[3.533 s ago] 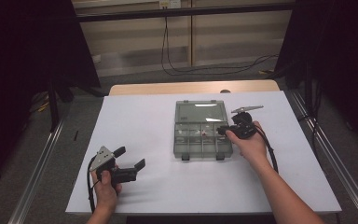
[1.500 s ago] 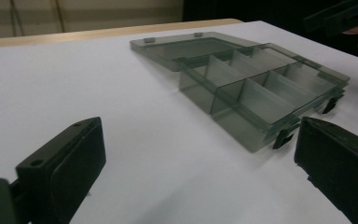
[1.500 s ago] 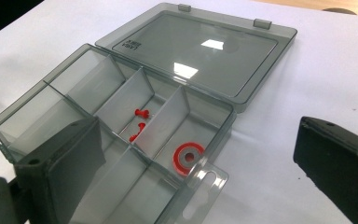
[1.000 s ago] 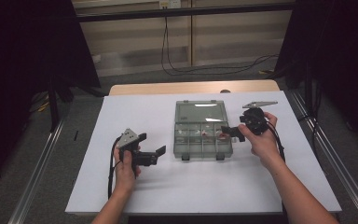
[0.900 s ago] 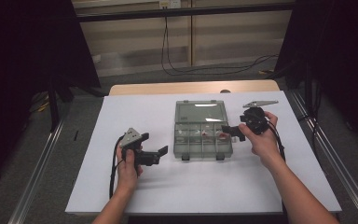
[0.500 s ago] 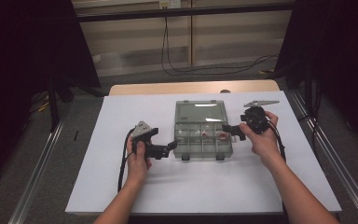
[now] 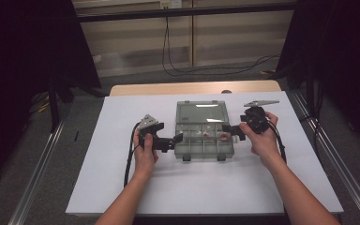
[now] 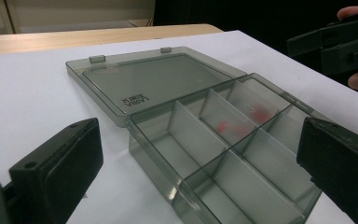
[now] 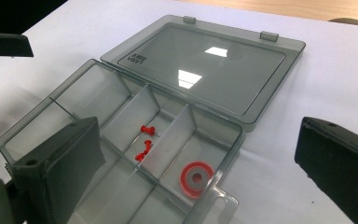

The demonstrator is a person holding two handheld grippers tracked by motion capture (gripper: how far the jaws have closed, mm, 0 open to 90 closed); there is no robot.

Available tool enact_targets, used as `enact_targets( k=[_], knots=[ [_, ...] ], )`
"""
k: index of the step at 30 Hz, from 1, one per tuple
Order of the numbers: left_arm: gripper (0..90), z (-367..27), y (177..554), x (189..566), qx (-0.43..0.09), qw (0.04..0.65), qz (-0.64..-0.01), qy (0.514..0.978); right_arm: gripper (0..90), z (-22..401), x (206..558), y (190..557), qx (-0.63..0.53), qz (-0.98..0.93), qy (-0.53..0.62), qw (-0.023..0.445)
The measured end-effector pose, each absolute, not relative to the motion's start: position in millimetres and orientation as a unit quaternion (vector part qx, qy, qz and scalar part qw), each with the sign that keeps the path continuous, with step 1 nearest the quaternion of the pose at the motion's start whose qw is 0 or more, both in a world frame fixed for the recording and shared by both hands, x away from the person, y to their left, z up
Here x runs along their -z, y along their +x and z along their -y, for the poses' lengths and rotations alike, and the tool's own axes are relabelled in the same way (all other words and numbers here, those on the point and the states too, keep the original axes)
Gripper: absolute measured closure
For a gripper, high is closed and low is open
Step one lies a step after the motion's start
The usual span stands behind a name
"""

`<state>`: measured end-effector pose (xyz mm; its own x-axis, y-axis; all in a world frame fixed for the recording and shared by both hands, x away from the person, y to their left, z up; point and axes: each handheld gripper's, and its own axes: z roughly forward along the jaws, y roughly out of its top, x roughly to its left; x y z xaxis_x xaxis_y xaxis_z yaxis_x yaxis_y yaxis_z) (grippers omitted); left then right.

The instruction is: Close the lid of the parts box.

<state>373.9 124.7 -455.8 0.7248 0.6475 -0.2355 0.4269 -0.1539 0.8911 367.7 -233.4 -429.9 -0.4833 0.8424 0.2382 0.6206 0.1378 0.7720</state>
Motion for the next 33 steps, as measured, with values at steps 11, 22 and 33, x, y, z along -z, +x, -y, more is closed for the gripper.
enact_targets(
  k=[11, 22, 33],
  knots=[
    [0.8, -114, 386, 458, -0.089, 0.539, -0.359, 0.757, 0.0, 231, 434, 373, -0.437, -0.738, 0.499, 0.125],
    [2.7, -108, 406, 460, -0.081, 0.524, -0.378, 0.759, 0.0, 232, 439, 381, -0.445, -0.728, 0.510, 0.112],
    [9.5, -107, 425, 464, -0.073, 0.514, -0.423, 0.743, 1.1, 234, 443, 392, -0.455, -0.717, 0.518, 0.103]
  ],
)
